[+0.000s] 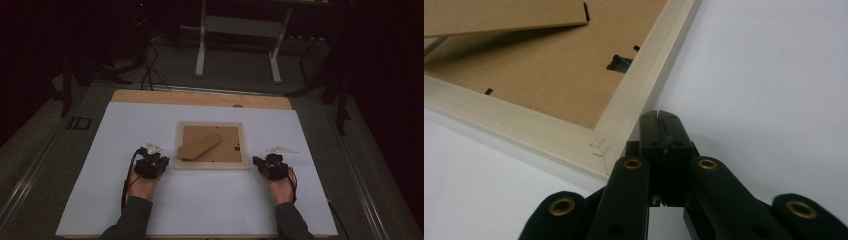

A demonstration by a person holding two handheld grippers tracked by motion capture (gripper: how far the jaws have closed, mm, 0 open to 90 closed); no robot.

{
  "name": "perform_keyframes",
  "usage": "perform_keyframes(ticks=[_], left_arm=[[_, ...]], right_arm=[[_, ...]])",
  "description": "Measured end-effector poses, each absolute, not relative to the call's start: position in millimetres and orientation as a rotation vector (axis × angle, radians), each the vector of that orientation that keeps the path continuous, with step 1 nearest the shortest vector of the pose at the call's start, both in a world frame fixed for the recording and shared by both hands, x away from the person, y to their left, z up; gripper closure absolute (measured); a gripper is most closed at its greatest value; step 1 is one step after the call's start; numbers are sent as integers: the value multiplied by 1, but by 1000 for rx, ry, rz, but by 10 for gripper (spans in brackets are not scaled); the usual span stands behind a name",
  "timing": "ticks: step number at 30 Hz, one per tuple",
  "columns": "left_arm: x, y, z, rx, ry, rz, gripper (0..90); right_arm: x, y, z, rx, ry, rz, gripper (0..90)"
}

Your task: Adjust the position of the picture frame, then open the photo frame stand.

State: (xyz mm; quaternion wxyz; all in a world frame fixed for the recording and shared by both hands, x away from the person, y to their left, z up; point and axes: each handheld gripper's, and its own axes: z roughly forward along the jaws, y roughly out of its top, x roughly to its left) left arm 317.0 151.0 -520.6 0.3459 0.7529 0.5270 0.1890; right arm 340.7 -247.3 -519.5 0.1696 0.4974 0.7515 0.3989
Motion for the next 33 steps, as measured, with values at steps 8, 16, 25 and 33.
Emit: perform_keyframes(ticks=[8, 16, 25, 33], left_arm=[[315, 161, -509, 1905, 1351, 502, 738], [313, 164, -494, 1850, 1313, 477, 641], [320, 151, -469, 1887, 1201, 441, 537], [352, 129, -458, 1972, 1148, 349, 514]], right_arm=[[338, -246, -516, 1383, 2137, 1153, 853], [336, -252, -513, 1383, 2134, 1207, 749], [333, -262, -508, 1401, 2103, 1247, 715], [332, -265, -505, 1401, 2100, 1267, 689]])
